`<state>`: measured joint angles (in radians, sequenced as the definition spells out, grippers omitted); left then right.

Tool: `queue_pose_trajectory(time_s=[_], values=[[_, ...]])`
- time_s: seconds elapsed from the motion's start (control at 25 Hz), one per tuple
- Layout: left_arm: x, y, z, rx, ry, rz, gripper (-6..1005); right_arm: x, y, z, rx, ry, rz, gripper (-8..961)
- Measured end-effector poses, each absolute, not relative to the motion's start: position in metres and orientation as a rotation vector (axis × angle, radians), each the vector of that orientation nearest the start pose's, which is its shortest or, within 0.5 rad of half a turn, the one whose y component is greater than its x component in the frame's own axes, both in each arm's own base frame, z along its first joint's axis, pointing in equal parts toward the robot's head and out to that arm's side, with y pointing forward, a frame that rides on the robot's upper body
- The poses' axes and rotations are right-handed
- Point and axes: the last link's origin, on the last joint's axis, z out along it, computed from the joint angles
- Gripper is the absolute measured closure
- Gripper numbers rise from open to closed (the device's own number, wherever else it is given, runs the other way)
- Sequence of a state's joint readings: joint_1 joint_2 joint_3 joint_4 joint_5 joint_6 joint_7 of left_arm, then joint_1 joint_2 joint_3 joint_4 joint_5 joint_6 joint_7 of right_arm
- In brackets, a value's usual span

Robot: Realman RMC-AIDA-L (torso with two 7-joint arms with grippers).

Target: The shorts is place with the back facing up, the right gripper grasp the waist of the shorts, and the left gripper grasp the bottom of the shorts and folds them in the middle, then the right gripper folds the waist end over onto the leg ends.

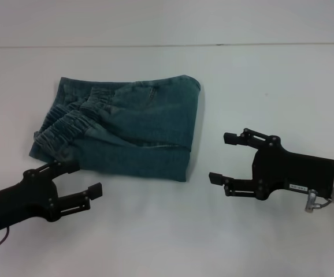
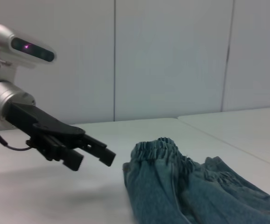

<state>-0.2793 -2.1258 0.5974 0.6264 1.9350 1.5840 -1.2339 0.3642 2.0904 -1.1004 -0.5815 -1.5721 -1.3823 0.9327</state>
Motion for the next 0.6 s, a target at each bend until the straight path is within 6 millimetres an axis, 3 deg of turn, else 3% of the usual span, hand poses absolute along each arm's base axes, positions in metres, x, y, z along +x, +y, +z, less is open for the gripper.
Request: queue_pose_trajectory(time_s=[0.6], values=[[-0.318, 0.258, -0.004, -2.508, -0.783, -0.837, 98, 0.292, 0.289, -0.021, -2.521, 0.267, 0.755, 38]])
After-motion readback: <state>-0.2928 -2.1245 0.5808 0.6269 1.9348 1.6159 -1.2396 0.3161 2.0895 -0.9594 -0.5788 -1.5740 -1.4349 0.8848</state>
